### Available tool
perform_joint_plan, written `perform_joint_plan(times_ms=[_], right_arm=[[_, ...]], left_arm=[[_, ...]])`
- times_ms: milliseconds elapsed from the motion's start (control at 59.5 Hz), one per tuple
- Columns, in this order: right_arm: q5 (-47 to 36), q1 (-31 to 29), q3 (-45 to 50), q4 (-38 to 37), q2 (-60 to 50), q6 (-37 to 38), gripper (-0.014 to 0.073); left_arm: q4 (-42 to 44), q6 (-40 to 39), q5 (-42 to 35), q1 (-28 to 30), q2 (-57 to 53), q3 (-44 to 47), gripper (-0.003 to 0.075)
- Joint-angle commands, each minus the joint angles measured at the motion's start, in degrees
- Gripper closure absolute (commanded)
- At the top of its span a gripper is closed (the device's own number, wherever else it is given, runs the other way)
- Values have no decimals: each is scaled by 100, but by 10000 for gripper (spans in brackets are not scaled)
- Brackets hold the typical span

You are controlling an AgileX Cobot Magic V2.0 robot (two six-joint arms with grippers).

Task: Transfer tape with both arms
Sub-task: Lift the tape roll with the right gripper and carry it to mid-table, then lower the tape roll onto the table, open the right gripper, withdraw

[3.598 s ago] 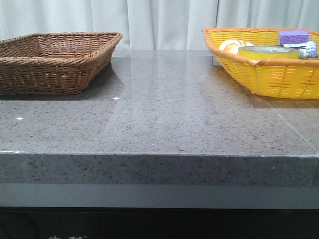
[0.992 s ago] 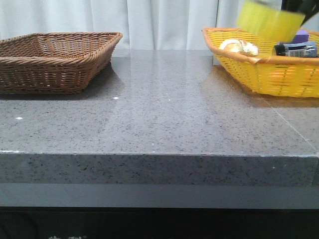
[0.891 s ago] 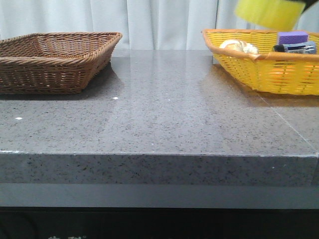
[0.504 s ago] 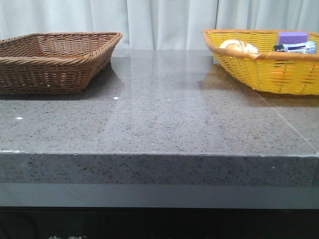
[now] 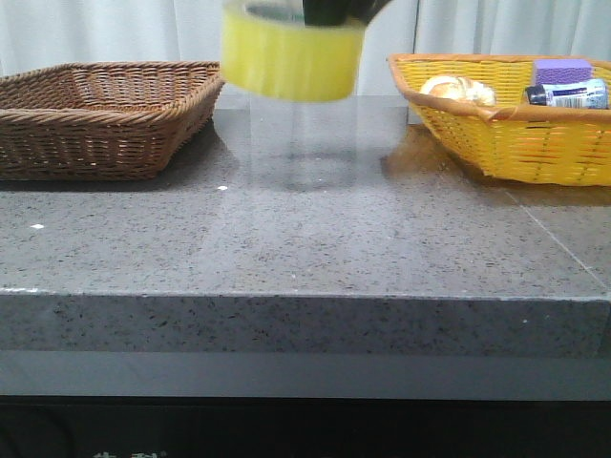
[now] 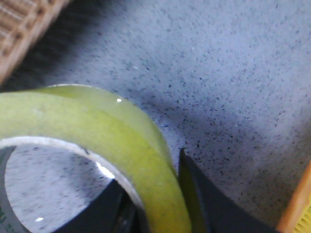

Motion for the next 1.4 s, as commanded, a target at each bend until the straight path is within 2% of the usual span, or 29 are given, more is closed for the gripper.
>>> perform_joint_plan(times_ms=[0, 319, 504, 555, 773, 992, 1126, 1379], right_arm=[[434, -10, -166, -192, -177, -24, 443], [434, -10, -148, -298, 234, -24, 426], [434, -10, -148, -353, 270, -24, 169], [434, -10, -148, -348, 241, -19, 134], [373, -10, -194, -233, -311, 142, 148], [127, -47, -62, 261, -1341, 142, 148], [-526, -47, 749, 581, -2133, 152, 148], [-2173, -47, 3104, 716, -3835, 152, 148]], left_arm=[[-124, -8, -394, -41, 49, -192, 260], [-124, -8, -394, -41, 49, -192, 260], [-124, -8, -394, -41, 49, -192, 260], [-124, -8, -394, -41, 49, -192, 260], [-124, -8, -394, -41, 49, -192, 260], [-124, -8, -394, -41, 49, -192, 260], [-124, -8, -394, -41, 49, -192, 260], [-124, -8, -394, -41, 49, -192, 260]])
